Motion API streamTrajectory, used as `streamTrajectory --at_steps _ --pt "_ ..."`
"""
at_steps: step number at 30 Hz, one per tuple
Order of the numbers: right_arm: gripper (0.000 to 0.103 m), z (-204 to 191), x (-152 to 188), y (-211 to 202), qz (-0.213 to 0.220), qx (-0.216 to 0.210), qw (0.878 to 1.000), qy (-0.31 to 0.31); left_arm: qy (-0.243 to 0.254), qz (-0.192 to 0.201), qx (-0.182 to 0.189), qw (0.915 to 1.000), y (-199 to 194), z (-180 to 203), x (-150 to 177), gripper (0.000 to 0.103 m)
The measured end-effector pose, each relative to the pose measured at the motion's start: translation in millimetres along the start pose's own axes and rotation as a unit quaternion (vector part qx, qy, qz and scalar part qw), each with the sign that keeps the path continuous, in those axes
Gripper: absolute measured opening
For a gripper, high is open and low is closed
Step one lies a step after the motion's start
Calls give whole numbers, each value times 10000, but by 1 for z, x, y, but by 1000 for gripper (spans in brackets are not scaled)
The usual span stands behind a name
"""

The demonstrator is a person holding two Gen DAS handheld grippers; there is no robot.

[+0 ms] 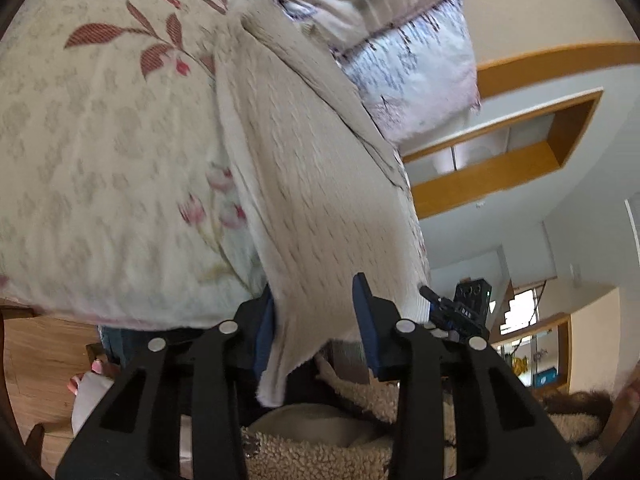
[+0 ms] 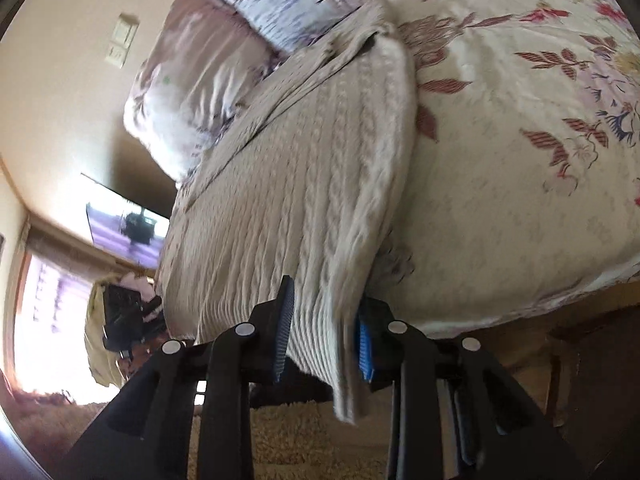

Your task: Fold small clothes

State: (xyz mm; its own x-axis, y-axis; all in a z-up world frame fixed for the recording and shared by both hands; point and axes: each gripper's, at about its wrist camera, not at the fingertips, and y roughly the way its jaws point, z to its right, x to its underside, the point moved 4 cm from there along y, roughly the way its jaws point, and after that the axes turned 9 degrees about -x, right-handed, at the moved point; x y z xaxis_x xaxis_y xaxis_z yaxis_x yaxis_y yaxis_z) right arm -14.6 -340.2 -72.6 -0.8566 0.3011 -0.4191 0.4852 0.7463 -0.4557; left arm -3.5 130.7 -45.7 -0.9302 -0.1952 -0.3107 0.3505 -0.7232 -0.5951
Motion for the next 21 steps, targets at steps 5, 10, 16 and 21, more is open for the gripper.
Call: streamTrajectory --at_steps 5,10,16,21 --pt "20 -11 1 9 -143 130 9994 -301 484 -202 -240 9983 7 13 12 35" --pt "8 -30 -7 -1 361 207 9959 -797 832 -141 -554 9949 14 22 12 7" --pt "8 -43 -24 -23 1199 507 9837 -1242 1093 438 -878 9892 -2 31 -8 7" --pt "8 -42 -30 -30 1418 560 9793 -1331 1051 715 -1002 9868 -12 31 -24 6"
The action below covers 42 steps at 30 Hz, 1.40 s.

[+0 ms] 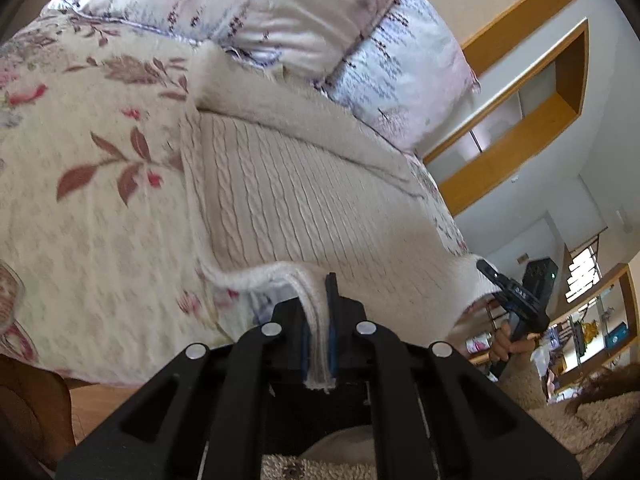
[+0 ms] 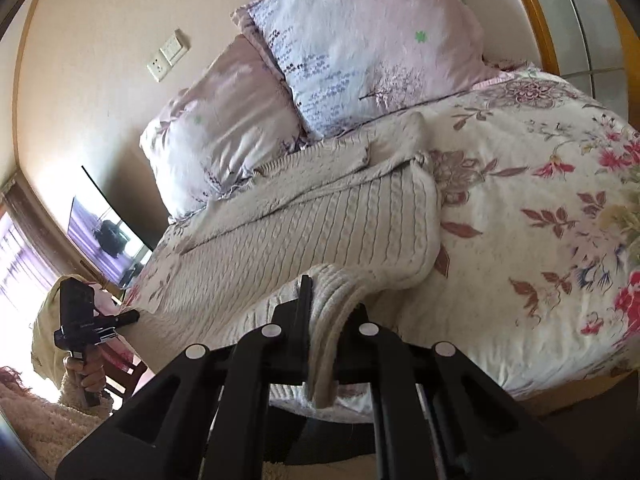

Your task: Fold small clothes

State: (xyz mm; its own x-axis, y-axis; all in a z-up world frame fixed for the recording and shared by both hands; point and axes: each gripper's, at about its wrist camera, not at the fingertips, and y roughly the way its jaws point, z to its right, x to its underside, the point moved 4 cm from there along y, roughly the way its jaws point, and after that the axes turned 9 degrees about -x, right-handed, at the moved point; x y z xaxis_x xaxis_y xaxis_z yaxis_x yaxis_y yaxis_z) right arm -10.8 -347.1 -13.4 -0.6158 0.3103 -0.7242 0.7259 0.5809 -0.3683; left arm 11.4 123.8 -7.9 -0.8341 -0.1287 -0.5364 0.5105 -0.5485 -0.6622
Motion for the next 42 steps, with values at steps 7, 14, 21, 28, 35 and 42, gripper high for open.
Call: streamTrajectory --at_steps 7,14,21,28,35,42 --pt "8 -6 -10 -5 436 174 9985 -276 -187 428 -84 9989 -14 -8 -18 6" --pt "7 -17 -29 -7 900 252 9939 -592 -239 870 -183 9958 -26 -8 -47 6" --pt "7 -23 -66 6 1140 294 9908 -668 123 1189 -534 9914 -26 7 -92 6" --pt "7 -26 -112 34 1216 605 9864 -921 528 1512 -1046 9815 -12 25 -151 6" --pt "7 5 -150 94 987 973 9878 -706 275 1431 -1450 9786 50 14 -214 6" --pt "7 58 -162 163 395 1212 9918 46 -496 859 -1496 9838 117 -29 -243 6"
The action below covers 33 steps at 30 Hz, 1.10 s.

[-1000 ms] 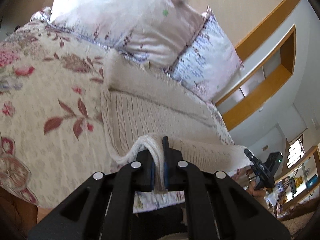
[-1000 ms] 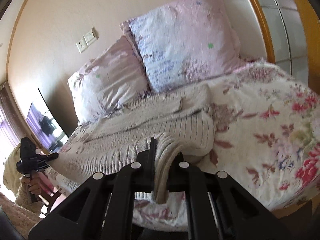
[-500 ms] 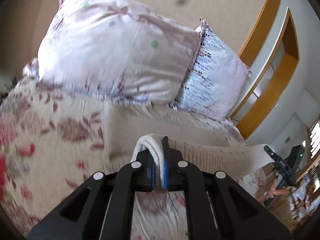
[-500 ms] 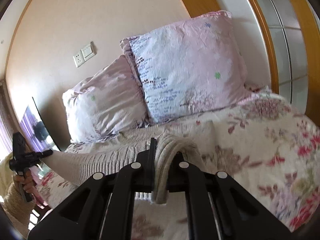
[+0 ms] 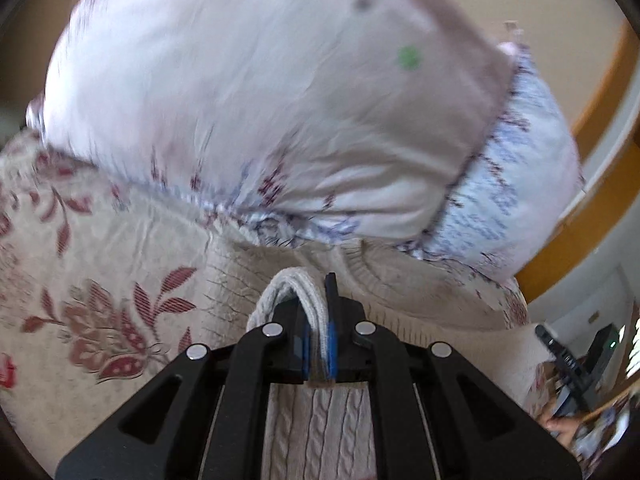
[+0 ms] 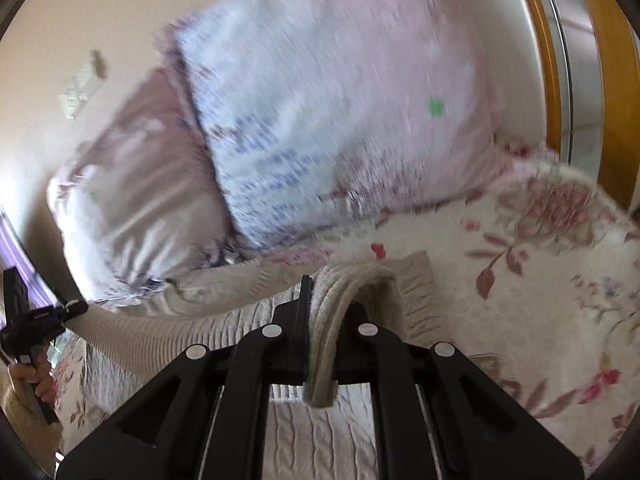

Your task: Fold small clothes

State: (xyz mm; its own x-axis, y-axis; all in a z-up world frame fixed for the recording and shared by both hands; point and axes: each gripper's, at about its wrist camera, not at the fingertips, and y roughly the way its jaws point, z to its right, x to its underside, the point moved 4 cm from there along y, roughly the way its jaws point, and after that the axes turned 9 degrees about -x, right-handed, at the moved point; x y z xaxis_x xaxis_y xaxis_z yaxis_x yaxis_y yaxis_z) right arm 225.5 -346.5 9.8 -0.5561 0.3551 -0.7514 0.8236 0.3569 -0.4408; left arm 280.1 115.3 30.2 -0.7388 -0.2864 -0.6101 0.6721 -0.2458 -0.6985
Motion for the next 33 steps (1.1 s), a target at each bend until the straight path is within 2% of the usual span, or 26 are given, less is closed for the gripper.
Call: streamTrajectory --at_steps 4,8,11,12,13,15,18,20,23,28,33 --pt "8 23 1 31 -271 -4 9977 629 -322 -278 -40 9991 36 -14 2 6" --pt "9 34 0 52 -570 63 9925 1078 -352 -355 -47 9987 53 -14 4 6" --pt "27 42 -5 65 -727 -17 9862 1491 -451 -446 -20 9980 61 -13 1 8" --pt "39 41 -9 65 -623 -108 9858 1558 -512 -489 14 9975 63 -12 -1 10" --pt "45 40 -13 65 -539 -137 9864 1545 -535 -523 19 9972 64 -11 -3 14" --pt "52 37 -20 61 -369 -137 9887 1450 -580 -508 36 9970 61 -10 -8 24" --pt "56 35 -24 43 -204 -112 9916 1274 -563 -164 -91 9982 43 -13 -18 54" --pt "56 37 -22 25 -192 -44 9930 1161 -505 -50 -89 9987 29 -18 -20 55" --pt "55 44 -16 4 -225 164 9952 940 -407 -145 -14 9991 12 -27 -11 55" --pt "45 56 5 -17 -527 249 9951 799 -211 -384 103 9990 -8 -40 18 36" --pt "45 58 25 -20 -836 352 9941 600 -56 -608 53 9981 -12 -45 40 35"
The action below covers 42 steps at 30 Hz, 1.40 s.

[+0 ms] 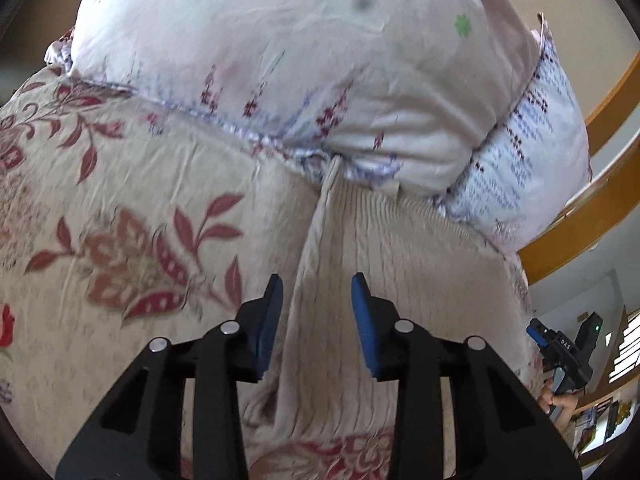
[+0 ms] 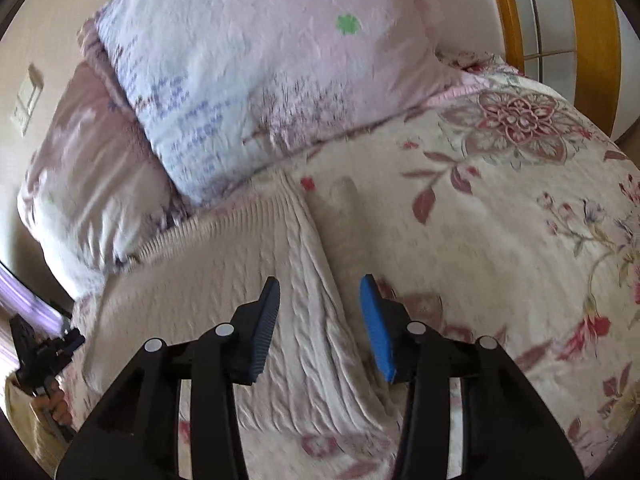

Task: Fold small clothes
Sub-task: 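Grasp the folded edge with both grippers and fold it toward the collar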

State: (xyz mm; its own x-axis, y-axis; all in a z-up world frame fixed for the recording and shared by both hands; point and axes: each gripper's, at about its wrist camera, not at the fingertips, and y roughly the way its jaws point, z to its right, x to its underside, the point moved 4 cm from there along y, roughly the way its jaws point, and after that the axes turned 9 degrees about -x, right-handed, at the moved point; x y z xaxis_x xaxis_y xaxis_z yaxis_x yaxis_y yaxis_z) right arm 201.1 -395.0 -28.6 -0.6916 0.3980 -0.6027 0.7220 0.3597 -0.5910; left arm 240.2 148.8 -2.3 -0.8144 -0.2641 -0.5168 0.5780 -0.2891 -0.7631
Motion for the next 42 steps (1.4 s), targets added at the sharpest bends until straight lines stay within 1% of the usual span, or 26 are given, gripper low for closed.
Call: streamTrajectory --at_steps 3,4,5,6,9,14,18,19,20,21,22,27,30,36,39,42 --pt "43 1 7 4 -110 141 9998 -96 -8 -74 3 10000 1 -3 8 35" --pt "37 1 9 6 -158 139 9997 -125 3 -101 -9 9999 2 -3 11 35" --pt "35 1 12 8 -214 154 9995 -160 25 -126 -31 9999 3 -3 13 35" --pt "33 0 14 9 -237 230 9992 -224 62 -150 -61 9998 5 -2 15 35" --pt "28 -1 16 9 -212 258 9990 -311 147 -232 -91 9996 11 1 21 29" --pt "29 0 17 10 -247 290 9988 -309 192 -226 -147 9995 13 1 23 27" --pt "28 -4 19 12 -252 385 9979 -456 186 -227 -147 9995 13 1 24 26" --pt "19 -5 19 10 -205 376 9978 -501 200 -227 -164 9994 13 1 24 24" --pt "14 -6 19 8 -168 349 9979 -511 220 -231 -193 9993 13 1 24 22" --pt "11 -6 19 6 -134 327 9982 -491 240 -249 -211 9992 14 1 25 14" --pt "9 -7 18 4 -98 267 9986 -452 247 -280 -176 9991 15 0 25 9" --pt "8 -13 18 -14 92 145 9990 -415 189 -312 18 9993 8 -4 27 8" --pt "8 -14 21 -20 104 147 9989 -432 261 -308 83 9992 3 -4 29 7" --pt "8 -3 37 -14 -99 652 9968 -452 311 -362 167 9987 -3 -9 36 7" --pt "8 2 42 -5 -141 872 9950 -471 346 -332 138 9988 -3 -10 41 7" --pt "9 0 42 1 -169 1000 9934 -529 357 -308 102 9988 -1 -9 43 8"
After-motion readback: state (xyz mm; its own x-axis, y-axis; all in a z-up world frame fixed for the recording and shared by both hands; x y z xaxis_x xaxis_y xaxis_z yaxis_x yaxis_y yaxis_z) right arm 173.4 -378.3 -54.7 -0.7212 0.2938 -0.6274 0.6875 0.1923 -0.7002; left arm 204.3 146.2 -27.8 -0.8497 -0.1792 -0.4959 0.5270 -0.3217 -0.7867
